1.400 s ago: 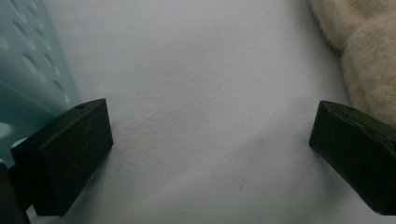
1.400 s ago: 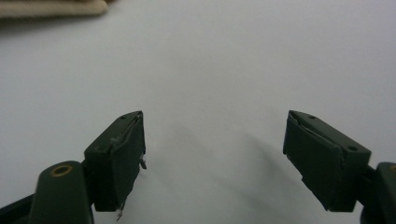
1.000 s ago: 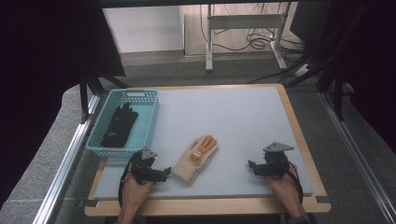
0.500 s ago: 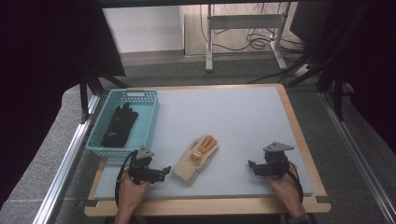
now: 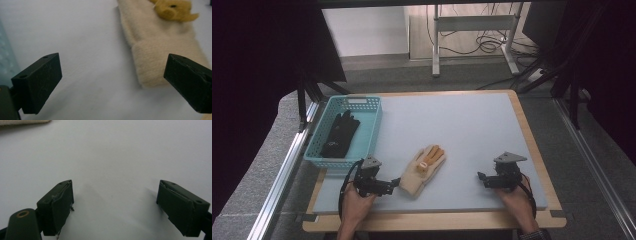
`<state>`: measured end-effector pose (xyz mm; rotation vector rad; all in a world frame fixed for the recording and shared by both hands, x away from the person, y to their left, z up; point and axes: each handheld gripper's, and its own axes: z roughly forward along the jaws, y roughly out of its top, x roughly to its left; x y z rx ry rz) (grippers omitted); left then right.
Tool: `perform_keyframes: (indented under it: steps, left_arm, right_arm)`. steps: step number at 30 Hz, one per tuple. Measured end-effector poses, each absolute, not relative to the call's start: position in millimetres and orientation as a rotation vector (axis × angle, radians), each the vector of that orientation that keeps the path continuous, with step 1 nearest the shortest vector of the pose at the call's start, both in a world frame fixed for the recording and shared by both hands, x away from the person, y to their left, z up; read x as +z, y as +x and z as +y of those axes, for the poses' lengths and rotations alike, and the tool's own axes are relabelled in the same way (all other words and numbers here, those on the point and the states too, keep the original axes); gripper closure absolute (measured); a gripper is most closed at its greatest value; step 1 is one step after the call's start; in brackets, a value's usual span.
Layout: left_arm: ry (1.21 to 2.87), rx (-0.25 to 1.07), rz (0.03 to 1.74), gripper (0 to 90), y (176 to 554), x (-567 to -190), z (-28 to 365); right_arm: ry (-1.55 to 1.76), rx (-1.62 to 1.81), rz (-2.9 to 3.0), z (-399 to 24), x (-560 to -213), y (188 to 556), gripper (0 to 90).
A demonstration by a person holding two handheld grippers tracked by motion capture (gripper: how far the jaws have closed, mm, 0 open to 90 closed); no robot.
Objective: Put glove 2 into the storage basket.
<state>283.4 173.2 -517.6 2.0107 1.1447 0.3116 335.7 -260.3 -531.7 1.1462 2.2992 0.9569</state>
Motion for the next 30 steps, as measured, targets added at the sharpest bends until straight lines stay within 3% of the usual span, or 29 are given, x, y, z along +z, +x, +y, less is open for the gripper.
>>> perform_keyframes:
  steps: [22,30]
  left_arm:
    - [2.131,0.185,1.073,0.0,314.3,-507.3,103.2]
    - [2.229,0.241,1.107,0.7,325.2,-515.7,80.8]
  right_arm:
    - [1.145,0.959,2.299,-260.3,-531.8,335.7,13.4]
    - [1.145,0.959,2.299,-260.4,-531.9,335.7,13.3]
